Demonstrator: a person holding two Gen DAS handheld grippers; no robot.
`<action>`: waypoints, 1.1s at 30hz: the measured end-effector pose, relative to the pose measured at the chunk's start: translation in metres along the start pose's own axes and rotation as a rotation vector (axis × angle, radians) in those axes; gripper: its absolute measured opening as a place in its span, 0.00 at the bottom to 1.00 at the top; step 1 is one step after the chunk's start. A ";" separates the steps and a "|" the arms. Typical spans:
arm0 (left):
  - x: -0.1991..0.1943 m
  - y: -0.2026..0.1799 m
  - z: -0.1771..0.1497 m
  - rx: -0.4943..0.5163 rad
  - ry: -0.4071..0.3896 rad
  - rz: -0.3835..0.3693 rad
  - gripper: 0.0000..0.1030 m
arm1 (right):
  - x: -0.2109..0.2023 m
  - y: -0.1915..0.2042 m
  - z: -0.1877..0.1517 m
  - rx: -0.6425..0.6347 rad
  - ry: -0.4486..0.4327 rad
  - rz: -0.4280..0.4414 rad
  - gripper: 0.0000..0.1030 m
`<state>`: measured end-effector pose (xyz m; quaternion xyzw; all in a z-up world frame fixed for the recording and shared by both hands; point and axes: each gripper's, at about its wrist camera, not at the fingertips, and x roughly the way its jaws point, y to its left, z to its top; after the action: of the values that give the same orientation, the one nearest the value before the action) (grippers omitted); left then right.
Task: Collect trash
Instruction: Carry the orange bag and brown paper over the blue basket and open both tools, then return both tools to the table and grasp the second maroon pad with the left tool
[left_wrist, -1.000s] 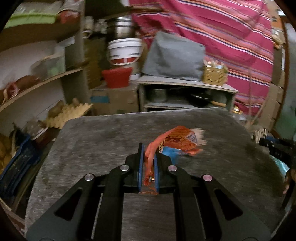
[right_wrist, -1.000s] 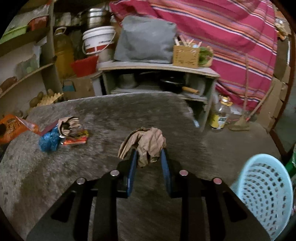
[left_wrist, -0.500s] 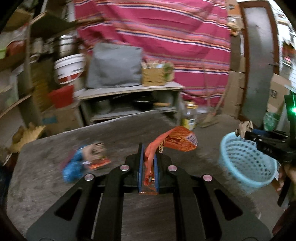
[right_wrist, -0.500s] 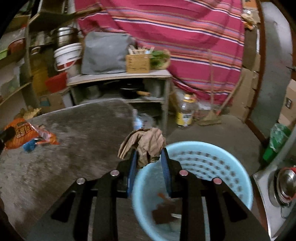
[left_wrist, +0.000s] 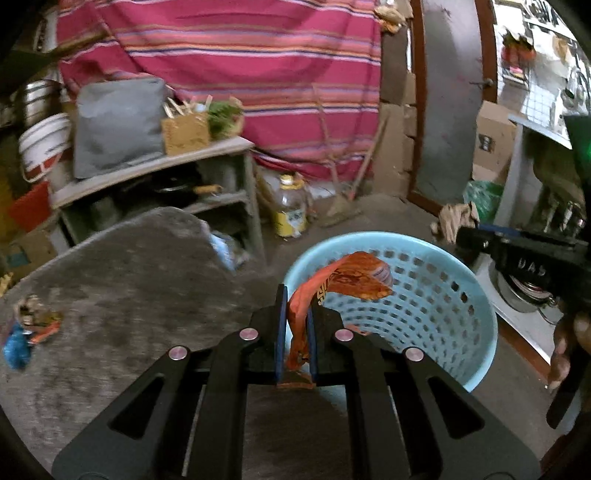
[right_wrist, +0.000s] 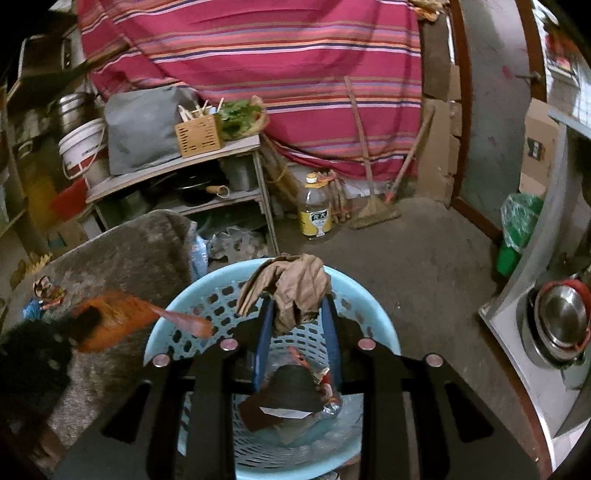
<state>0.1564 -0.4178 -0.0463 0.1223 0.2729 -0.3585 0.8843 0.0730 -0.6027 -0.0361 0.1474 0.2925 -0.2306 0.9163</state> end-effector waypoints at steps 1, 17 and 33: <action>0.006 -0.005 0.000 -0.001 0.009 -0.007 0.08 | 0.001 -0.002 0.000 0.008 0.000 0.003 0.26; 0.014 -0.004 0.010 -0.035 0.014 -0.005 0.66 | 0.017 -0.001 -0.004 0.025 0.035 0.013 0.27; -0.044 0.103 0.012 -0.157 -0.042 0.199 0.95 | 0.040 0.039 -0.005 0.006 0.097 -0.015 0.63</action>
<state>0.2074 -0.3241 -0.0093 0.0715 0.2680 -0.2488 0.9280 0.1190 -0.5812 -0.0588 0.1589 0.3369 -0.2309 0.8989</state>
